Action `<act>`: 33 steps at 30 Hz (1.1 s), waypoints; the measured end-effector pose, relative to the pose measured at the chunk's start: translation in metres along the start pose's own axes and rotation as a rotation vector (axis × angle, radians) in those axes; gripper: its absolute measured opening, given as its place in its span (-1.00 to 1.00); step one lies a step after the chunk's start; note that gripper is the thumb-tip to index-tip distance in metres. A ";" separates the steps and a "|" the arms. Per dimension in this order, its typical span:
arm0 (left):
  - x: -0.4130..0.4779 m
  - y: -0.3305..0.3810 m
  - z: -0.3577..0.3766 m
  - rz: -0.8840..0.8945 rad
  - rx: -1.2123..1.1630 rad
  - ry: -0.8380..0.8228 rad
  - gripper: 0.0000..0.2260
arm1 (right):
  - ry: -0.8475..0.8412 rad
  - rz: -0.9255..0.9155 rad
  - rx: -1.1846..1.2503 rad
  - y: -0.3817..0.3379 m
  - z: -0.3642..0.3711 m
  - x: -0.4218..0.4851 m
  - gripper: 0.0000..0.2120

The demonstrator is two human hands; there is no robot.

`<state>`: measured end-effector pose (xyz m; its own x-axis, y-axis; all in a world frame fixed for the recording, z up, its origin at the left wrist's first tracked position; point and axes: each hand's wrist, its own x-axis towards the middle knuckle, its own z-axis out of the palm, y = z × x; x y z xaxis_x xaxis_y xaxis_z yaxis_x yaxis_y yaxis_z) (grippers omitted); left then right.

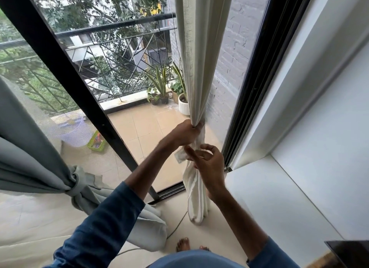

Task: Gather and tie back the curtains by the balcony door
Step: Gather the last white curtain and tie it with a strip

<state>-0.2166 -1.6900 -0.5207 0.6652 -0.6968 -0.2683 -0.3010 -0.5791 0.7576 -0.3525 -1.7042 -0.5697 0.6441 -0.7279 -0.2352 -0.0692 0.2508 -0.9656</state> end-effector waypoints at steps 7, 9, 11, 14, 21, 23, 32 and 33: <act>0.000 0.000 0.000 -0.049 0.066 0.052 -0.60 | 0.225 -0.504 -0.701 0.004 0.000 0.007 -0.35; 0.002 0.000 0.004 -0.032 0.082 0.068 -0.63 | 0.255 -0.599 -0.776 0.004 0.000 0.012 -0.47; 0.002 0.002 0.007 -0.012 0.108 0.086 -0.65 | 0.256 -0.662 -0.868 0.003 -0.001 0.015 -0.61; 0.002 0.002 0.007 -0.007 0.128 0.107 -0.60 | 0.179 -0.715 -0.962 0.004 -0.005 0.017 -0.77; -0.002 -0.001 0.002 -0.024 0.333 0.175 -0.56 | 0.037 -0.763 -0.863 0.013 -0.014 0.023 -0.88; -0.003 -0.001 0.001 0.005 0.365 0.191 -0.59 | -0.023 -0.722 -0.826 0.017 -0.009 0.022 -0.91; 0.000 -0.007 -0.004 0.128 0.181 0.117 -0.60 | -0.059 -0.379 -0.679 0.018 -0.028 0.033 -0.74; 0.002 -0.010 -0.005 0.152 0.150 0.108 -0.59 | -0.064 -0.337 -0.652 0.014 -0.031 0.033 -0.72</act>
<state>-0.2093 -1.6835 -0.5256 0.6714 -0.7361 -0.0865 -0.4959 -0.5329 0.6857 -0.3562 -1.7444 -0.5944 0.7520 -0.6551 0.0735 -0.2859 -0.4246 -0.8591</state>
